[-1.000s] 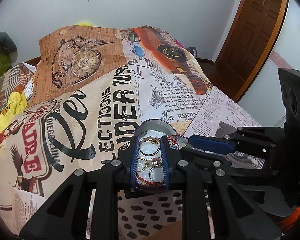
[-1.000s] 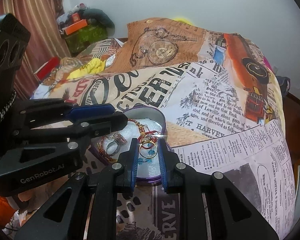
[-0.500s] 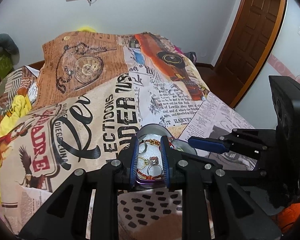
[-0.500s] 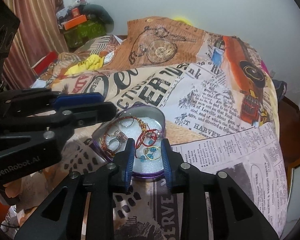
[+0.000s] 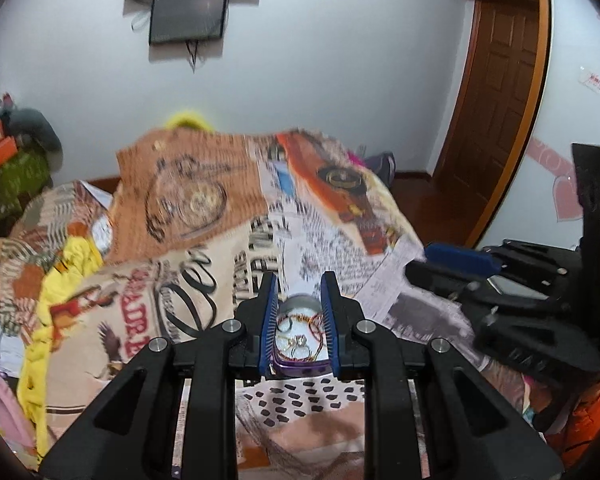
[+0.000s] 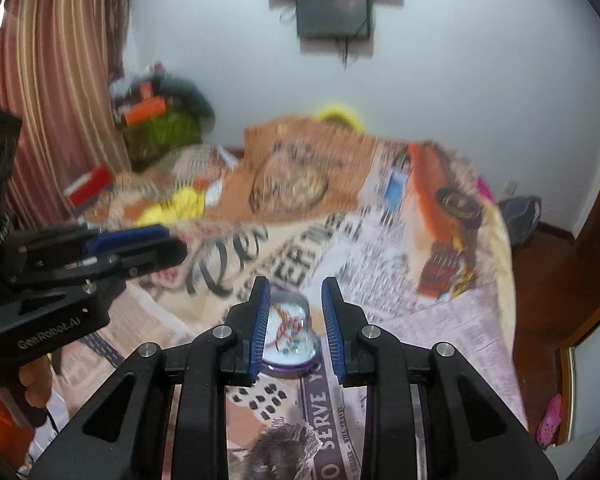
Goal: Organize jewelry
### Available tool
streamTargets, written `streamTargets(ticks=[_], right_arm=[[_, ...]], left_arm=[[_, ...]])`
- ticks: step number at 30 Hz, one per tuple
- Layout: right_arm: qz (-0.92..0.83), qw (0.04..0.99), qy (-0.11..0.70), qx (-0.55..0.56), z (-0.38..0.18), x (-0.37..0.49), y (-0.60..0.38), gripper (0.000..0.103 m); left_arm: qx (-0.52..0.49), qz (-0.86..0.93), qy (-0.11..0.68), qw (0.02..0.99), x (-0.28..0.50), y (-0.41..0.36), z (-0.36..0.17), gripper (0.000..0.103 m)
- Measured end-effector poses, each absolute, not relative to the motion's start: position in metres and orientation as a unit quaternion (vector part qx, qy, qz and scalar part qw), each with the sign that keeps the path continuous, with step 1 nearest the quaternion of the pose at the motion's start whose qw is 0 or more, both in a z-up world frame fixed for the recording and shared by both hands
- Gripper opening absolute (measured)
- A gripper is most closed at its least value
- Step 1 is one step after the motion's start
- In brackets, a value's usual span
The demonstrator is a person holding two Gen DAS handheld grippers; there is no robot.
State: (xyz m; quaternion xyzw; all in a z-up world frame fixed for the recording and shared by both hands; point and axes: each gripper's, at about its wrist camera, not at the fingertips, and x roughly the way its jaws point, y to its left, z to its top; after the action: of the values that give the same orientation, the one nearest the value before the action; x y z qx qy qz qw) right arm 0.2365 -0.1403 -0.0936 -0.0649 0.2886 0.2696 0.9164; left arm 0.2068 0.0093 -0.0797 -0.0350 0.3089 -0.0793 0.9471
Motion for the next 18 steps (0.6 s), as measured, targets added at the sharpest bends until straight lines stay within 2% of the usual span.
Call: streamTargets(ticks=[6, 8, 13, 14, 15, 16, 17, 18], right_arm=[[0.26, 0.946, 0.19, -0.03, -0.038, 0.182, -0.156, 0.024], [0.254, 0.955, 0.154, -0.02, -0.023, 0.161, -0.16, 0.024], [0.231, 0.97, 0.078, -0.012, 0.001, 0.114, -0.163, 0.026], [0.225, 0.972, 0.07, -0.013, 0.002, 0.109, -0.163, 0.035], [0.218, 0.974, 0.058, -0.012, 0.004, 0.102, -0.162, 0.051], [0.211, 0.976, 0.049, -0.01, 0.004, 0.097, -0.161, 0.059], [0.205, 0.978, 0.041, -0.008, 0.004, 0.095, -0.161, 0.071], [0.195, 0.98, 0.029, -0.007, 0.004, 0.09, -0.161, 0.075]], left_arm=[[-0.032, -0.067, 0.232, 0.97, 0.159, 0.008, -0.032, 0.023], [-0.032, -0.062, 0.201, 0.977, 0.14, 0.007, -0.016, 0.027], [-0.011, -0.037, 0.136, 0.99, 0.102, 0.001, 0.006, 0.047], [-0.009, -0.032, 0.128, 0.991, 0.097, 0.0, 0.007, 0.049], [-0.005, -0.024, 0.115, 0.993, 0.089, -0.002, 0.01, 0.055], [-0.002, -0.02, 0.109, 0.994, 0.085, -0.003, 0.011, 0.063], [0.001, -0.014, 0.101, 0.995, 0.08, -0.005, 0.012, 0.066], [0.004, -0.006, 0.093, 0.996, 0.075, -0.006, 0.012, 0.074]])
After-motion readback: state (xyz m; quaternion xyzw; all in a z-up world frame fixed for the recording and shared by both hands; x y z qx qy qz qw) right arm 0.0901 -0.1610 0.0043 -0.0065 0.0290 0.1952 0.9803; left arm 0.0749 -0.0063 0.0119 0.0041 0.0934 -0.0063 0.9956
